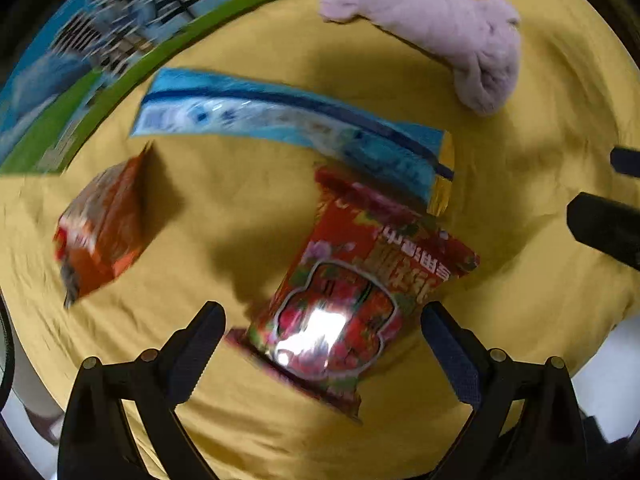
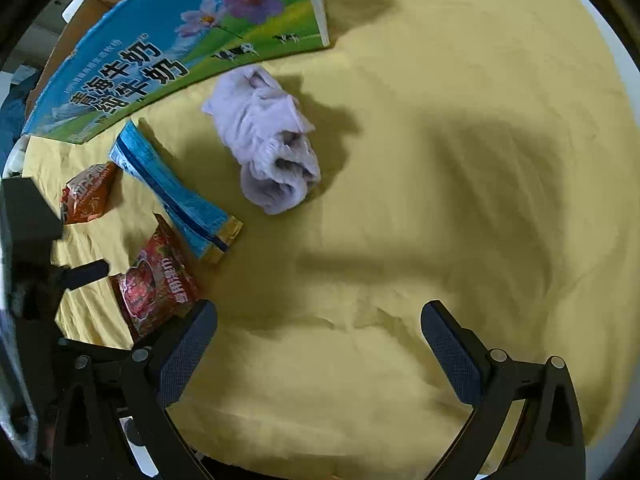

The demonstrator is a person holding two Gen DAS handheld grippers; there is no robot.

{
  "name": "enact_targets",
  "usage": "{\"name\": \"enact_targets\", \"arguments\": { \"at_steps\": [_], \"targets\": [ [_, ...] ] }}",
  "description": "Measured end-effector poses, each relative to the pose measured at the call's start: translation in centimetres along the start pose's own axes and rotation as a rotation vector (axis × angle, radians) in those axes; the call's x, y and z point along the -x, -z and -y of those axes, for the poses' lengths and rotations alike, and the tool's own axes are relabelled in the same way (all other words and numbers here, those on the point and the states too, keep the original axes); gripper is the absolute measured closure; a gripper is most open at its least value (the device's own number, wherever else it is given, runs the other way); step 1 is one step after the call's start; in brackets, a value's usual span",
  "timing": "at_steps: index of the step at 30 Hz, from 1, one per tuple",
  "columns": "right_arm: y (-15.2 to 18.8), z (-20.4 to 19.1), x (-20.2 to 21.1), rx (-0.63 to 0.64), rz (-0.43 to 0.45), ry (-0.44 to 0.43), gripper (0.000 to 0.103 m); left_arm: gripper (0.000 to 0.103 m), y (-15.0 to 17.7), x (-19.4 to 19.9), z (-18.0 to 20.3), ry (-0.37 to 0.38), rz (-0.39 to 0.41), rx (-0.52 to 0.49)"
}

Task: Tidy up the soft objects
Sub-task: 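Withdraw both tools from the box back toward the remaining snacks, then grasp the red snack bag with the left tool while the right tool grasps the lilac toy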

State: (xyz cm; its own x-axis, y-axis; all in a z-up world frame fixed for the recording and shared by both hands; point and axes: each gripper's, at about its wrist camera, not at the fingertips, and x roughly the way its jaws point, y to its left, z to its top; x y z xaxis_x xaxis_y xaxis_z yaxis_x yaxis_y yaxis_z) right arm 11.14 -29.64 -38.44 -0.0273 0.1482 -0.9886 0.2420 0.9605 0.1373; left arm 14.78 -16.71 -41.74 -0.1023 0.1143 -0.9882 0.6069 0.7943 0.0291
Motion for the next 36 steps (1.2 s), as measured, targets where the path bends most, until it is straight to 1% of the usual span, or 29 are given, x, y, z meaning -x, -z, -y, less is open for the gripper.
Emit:
{"name": "enact_targets", "arguments": {
  "at_steps": [1, 2, 3, 4, 5, 8, 10, 11, 12, 14, 16, 18, 20, 21, 22, 24, 26, 27, 29, 31, 32, 33, 34, 36],
  "targets": [
    [0.0, 0.2, -0.1, 0.001, -0.002, 0.004, 0.000, 0.021, -0.3, -0.1, 0.2, -0.002, -0.002, -0.006],
    [0.1, 0.2, -0.2, 0.004, -0.005, 0.003, 0.000, 0.031, -0.5, -0.1, 0.2, -0.003, -0.005, -0.004],
    [0.1, 0.3, -0.3, 0.007, -0.007, 0.000, 0.000, 0.034, -0.7, -0.1, 0.1, 0.005, -0.009, 0.004],
    [0.1, 0.4, -0.2, 0.008, -0.005, 0.002, 0.000, 0.045, -0.8, 0.0, -0.1, 0.038, -0.011, 0.020],
    [0.1, 0.4, -0.1, 0.011, -0.002, 0.002, 0.000, 0.048, -0.9, 0.1, -0.3, 0.048, -0.008, 0.037],
    [-0.2, 0.0, 0.2, 0.022, 0.003, -0.001, 0.000, 0.053, -0.5, 0.7, -1.6, 0.072, -0.003, 0.136],
    [-0.6, -0.4, 0.5, 0.032, 0.011, -0.007, 0.000, 0.056, 0.1, 0.9, -3.0, 0.077, -0.007, 0.239],
    [-0.8, -0.5, 0.7, 0.036, 0.013, -0.010, 0.000, 0.056, 0.6, 1.1, -3.9, 0.081, -0.003, 0.306],
    [-1.6, -0.8, 1.1, 0.038, 0.017, -0.018, 0.000, 0.057, 1.2, 1.4, -5.3, 0.096, 0.006, 0.398],
    [-2.8, -1.2, 1.5, 0.048, 0.031, -0.029, 0.000, 0.059, 1.9, 1.6, -6.9, 0.104, 0.016, 0.512],
    [-4.3, -1.7, 1.8, 0.060, 0.058, -0.033, 0.000, 0.059, 2.4, 1.5, -8.6, 0.159, 0.018, 0.626],
    [-5.9, -2.3, 1.6, 0.066, 0.072, -0.029, 0.002, 0.059, 2.2, 1.4, -9.2, 0.184, 0.012, 0.662],
    [-7.6, -3.0, 0.9, 0.070, 0.068, -0.033, 0.015, 0.058, 2.1, 1.2, -9.6, 0.173, 0.009, 0.655],
    [-8.3, -3.2, 0.3, 0.078, 0.056, -0.027, 0.023, 0.057, 1.7, 1.2, -9.6, 0.161, 0.005, 0.649],
    [-9.2, -3.6, -0.3, 0.082, 0.041, -0.008, 0.026, 0.056, 1.4, 1.2, -9.6, 0.152, 0.003, 0.644],
    [-10.3, -3.9, -1.3, 0.081, 0.029, 0.000, 0.027, 0.055, 1.1, 1.2, -9.9, 0.143, -0.002, 0.639],
    [-11.0, -4.1, -2.1, 0.075, 0.014, -0.002, 0.036, 0.055, 0.6, 1.2, -9.7, 0.135, -0.004, 0.635],
    [-11.2, -4.2, -2.5, 0.069, 0.002, -0.008, 0.046, 0.055, 0.5, 1.3, -9.6, 0.132, -0.004, 0.633],
    [-11.4, -4.3, -3.1, 0.055, -0.019, -0.015, 0.050, 0.055, -0.4, 1.5, -9.3, 0.126, -0.001, 0.626],
    [-10.9, -4.1, -3.2, 0.052, -0.028, 0.008, 0.056, 0.055, -0.5, 1.7, -9.4, 0.126, 0.002, 0.623],
    [-10.5, -4.0, -3.2, 0.047, -0.040, 0.020, 0.057, 0.055, -0.6, 1.7, -9.4, 0.124, 0.002, 0.620],
    [-9.8, -3.9, -3.1, 0.042, -0.056, 0.029, 0.057, 0.055, 0.2, 0.9, -9.5, 0.122, 0.002, 0.616],
    [-8.9, -3.6, -3.0, 0.035, -0.075, 0.036, 0.057, 0.055, 1.1, 0.0, -8.8, 0.119, 0.003, 0.611],
    [-7.1, -3.2, -3.0, 0.026, -0.112, 0.055, 0.057, 0.054, 0.7, 0.1, -8.4, 0.106, 0.003, 0.596]
  ]
}}
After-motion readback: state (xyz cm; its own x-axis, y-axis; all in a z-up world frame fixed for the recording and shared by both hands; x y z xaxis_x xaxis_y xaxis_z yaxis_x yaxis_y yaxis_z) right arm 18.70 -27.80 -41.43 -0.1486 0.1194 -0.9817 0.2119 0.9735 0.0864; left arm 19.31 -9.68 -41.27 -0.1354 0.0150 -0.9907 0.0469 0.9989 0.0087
